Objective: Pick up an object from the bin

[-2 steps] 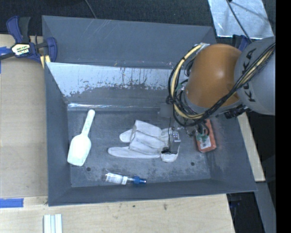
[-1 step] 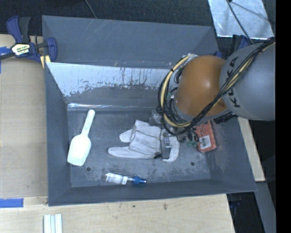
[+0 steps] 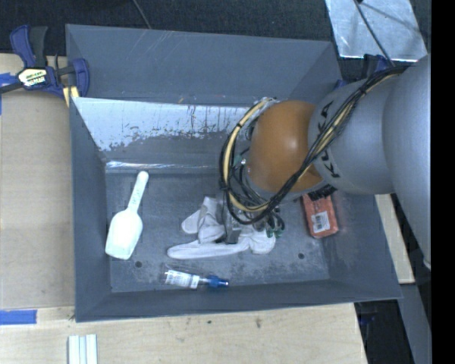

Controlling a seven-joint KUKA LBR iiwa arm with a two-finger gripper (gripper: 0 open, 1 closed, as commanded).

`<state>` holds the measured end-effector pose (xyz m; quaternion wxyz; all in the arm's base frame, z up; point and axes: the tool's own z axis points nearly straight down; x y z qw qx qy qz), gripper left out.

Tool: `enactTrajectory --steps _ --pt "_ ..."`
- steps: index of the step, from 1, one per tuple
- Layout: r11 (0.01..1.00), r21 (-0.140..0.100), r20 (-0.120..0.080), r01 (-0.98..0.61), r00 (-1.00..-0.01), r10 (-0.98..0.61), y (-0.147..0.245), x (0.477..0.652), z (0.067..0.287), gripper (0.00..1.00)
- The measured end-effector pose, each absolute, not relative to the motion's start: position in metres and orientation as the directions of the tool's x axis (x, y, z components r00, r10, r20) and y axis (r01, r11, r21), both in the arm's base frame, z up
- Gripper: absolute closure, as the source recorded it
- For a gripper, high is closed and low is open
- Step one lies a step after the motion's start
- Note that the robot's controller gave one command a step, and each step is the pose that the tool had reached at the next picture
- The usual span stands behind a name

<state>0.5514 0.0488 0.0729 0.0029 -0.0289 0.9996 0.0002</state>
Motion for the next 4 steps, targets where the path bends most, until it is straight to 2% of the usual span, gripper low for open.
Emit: enactTrajectory --steps 1,2,3,4 --pt "0.998 0.0 -0.006 -0.058 -0.998 -0.058 0.049 0.551 0.073 1.0" --pt "0.996 0.0 -0.003 -0.085 -0.996 -0.085 0.053 0.544 0.182 1.0" --pt "0.996 0.0 -0.003 -0.085 -0.996 -0.085 0.053 0.544 0.182 1.0" --pt "0.997 0.0 -0.003 -0.082 -0.997 -0.082 0.057 0.567 0.266 1.0"
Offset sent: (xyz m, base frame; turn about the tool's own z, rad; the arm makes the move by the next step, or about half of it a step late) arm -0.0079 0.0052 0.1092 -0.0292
